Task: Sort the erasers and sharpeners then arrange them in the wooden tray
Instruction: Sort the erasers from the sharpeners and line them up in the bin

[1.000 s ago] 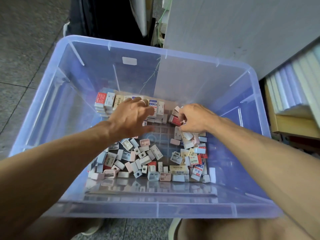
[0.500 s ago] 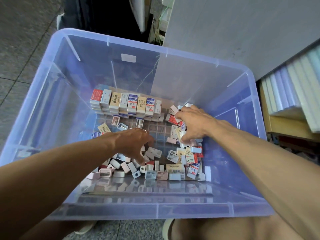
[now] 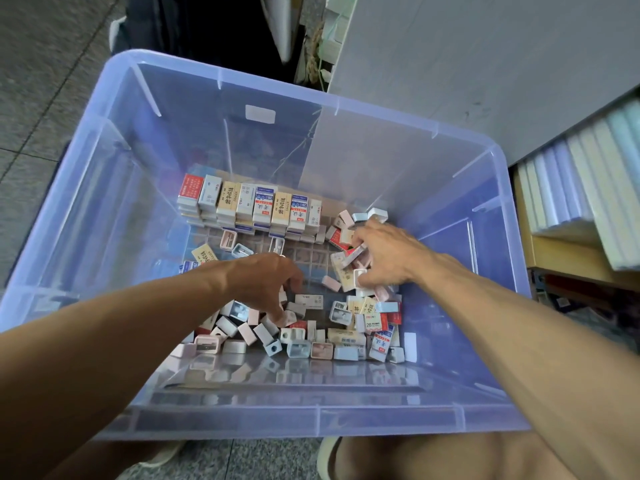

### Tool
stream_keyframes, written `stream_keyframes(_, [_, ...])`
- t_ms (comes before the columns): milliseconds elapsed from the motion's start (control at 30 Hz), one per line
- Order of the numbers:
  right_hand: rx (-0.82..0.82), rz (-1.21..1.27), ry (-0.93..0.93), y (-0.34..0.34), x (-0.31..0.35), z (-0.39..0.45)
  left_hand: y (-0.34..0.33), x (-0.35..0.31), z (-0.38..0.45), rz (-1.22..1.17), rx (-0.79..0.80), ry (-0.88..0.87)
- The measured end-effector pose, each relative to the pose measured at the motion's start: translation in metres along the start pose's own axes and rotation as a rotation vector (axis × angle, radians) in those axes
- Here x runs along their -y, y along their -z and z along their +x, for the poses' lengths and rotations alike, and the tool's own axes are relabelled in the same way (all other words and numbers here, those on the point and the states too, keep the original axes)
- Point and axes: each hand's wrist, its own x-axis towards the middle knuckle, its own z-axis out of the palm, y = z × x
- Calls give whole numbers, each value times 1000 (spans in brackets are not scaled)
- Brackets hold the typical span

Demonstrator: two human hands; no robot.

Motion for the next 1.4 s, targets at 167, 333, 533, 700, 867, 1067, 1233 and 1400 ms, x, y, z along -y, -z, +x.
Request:
stream_keyframes(167, [47,-26,-9,-14,7,-8,2,2,-1,-61,-2,5])
stream_keyframes(333, [55,-3,35,-13,9,-9,1,-1,3,-181,-102,15])
stream_keyframes(533, [61,215,79,-18,15,-11,-5,-22,20,-309,-302,-56])
stream_keyframes(700, [19,223,-3,-13,4,-8,-10,-22,28,-189,-266,-118])
stream_keyframes(867, [178,244,-36,-13,-1,0,-11,-22,29,-145,-239,-89])
stream_keyframes(1067, [214,128,14,-14,0,0,-14,-21,31,40,-204,-155])
stream_keyframes(1233, [218,203,25,-18,3,3,-5,-26,32,95,-207,-188])
stream_keyframes(1400, [285,268,15,-22,5,12,1,-17,27,62,-117,-70])
